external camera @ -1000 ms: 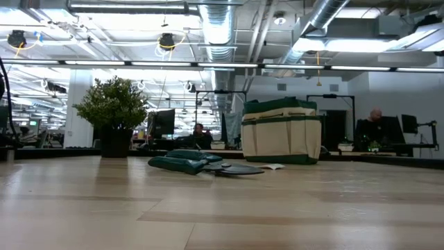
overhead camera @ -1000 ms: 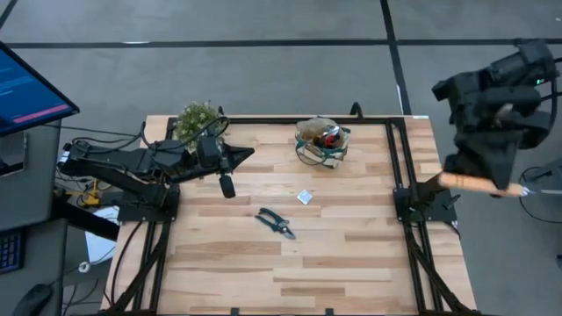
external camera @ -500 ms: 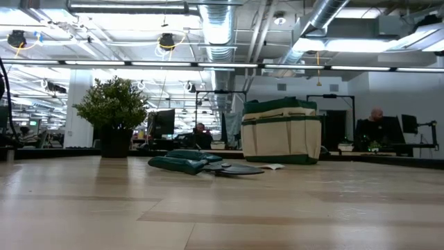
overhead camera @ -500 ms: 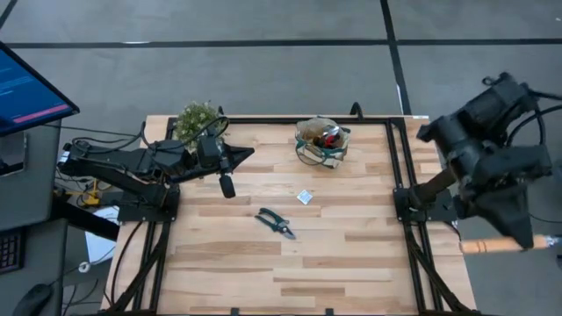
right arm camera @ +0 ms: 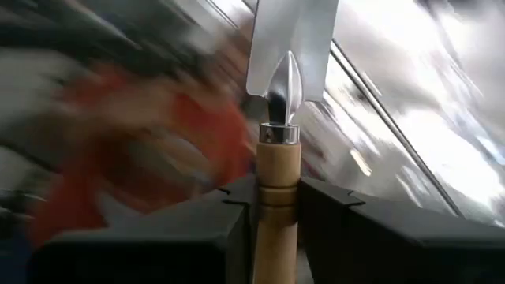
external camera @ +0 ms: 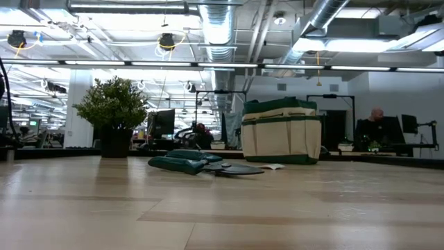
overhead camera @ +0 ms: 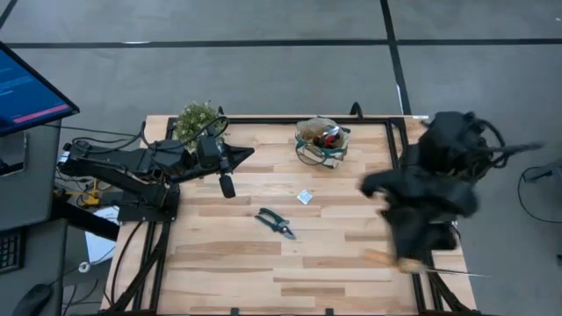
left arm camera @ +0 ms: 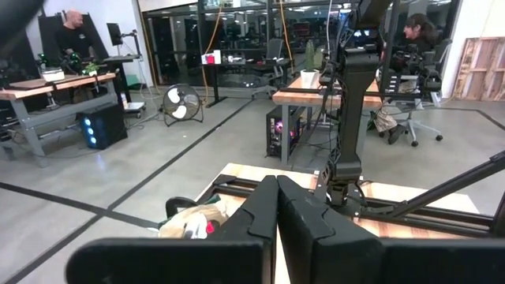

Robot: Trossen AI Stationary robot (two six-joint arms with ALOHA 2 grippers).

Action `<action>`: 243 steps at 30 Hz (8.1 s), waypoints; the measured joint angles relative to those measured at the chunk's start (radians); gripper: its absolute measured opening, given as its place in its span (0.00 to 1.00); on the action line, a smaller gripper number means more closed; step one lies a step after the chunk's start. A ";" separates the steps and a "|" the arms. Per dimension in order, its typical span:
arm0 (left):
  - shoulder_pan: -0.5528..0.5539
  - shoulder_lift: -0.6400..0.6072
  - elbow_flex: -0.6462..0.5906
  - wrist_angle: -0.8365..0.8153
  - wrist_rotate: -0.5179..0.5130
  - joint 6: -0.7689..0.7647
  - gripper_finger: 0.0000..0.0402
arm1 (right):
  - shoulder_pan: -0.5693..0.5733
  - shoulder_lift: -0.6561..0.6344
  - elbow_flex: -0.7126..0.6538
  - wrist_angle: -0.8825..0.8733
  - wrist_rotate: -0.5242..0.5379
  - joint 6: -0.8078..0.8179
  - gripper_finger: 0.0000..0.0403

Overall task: Pick & Place Garden tools in Gardening bag
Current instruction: Put the brown trowel into the gardening bag, then put the green shear scissors into the gardening bag

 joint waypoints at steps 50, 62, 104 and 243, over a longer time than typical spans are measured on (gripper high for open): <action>0.000 -0.031 -0.001 -0.008 -0.080 0.001 0.02 | -0.827 0.424 -0.168 -1.184 1.290 0.436 0.14; 0.000 -0.052 -0.001 -0.008 -0.080 0.001 0.02 | -0.792 0.353 -0.398 -1.184 1.287 0.383 0.14; 0.000 -0.051 -0.001 -0.007 -0.080 0.001 0.01 | -0.794 0.390 -0.434 -1.013 1.291 0.159 0.38; 0.230 0.100 -0.204 0.108 0.556 -0.369 0.12 | -0.087 -0.232 -0.274 -0.535 0.845 0.524 0.41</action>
